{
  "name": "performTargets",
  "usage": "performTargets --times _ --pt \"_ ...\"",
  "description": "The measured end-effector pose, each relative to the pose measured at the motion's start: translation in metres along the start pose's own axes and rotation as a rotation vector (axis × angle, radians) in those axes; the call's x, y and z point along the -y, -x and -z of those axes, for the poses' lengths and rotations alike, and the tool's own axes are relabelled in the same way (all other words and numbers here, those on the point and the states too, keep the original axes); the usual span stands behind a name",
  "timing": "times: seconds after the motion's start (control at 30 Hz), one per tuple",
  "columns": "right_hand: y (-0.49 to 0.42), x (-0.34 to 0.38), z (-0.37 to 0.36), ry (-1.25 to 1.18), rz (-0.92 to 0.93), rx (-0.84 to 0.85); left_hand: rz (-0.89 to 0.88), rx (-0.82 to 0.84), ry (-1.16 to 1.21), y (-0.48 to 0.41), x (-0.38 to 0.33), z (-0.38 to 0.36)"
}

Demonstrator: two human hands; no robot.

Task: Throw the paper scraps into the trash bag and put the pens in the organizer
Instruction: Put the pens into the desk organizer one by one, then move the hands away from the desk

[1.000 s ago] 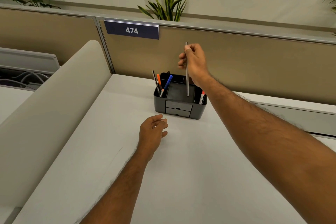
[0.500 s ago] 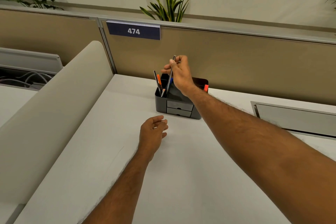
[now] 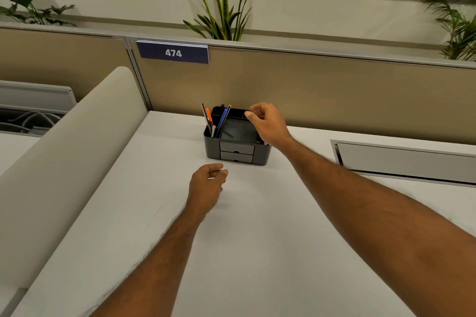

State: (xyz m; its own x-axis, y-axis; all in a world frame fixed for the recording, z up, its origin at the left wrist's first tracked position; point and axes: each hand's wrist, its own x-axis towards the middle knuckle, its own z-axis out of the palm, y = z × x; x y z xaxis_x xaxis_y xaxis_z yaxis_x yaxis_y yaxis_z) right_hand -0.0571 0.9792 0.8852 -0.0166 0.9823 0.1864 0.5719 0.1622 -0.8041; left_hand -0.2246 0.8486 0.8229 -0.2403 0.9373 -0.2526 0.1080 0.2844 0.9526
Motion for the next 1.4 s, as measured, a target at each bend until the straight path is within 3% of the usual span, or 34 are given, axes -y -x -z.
performTargets --times 0.23,0.5,0.67,0.93,1.13,1.4 --pt "0.076 -0.046 0.041 0.182 0.022 0.023 -0.093 0.059 -0.187 0.023 -0.006 -0.011" --pt "0.176 -0.077 0.077 0.365 0.036 0.087 -0.294 0.185 -0.58 0.079 0.007 -0.023" --pt "0.254 -0.085 0.095 0.487 0.024 0.13 -0.483 0.24 -0.921 0.14 0.024 -0.02" --pt "0.438 -0.063 0.125 0.6 -0.038 0.108 -0.664 0.273 -1.193 0.288 0.071 0.02" --pt "0.574 -0.043 0.142 0.747 -0.101 0.149 -0.708 0.287 -1.313 0.399 0.113 0.038" --pt "0.69 -0.045 0.161 0.883 -0.218 0.227 -0.815 0.288 -1.357 0.478 0.151 0.036"
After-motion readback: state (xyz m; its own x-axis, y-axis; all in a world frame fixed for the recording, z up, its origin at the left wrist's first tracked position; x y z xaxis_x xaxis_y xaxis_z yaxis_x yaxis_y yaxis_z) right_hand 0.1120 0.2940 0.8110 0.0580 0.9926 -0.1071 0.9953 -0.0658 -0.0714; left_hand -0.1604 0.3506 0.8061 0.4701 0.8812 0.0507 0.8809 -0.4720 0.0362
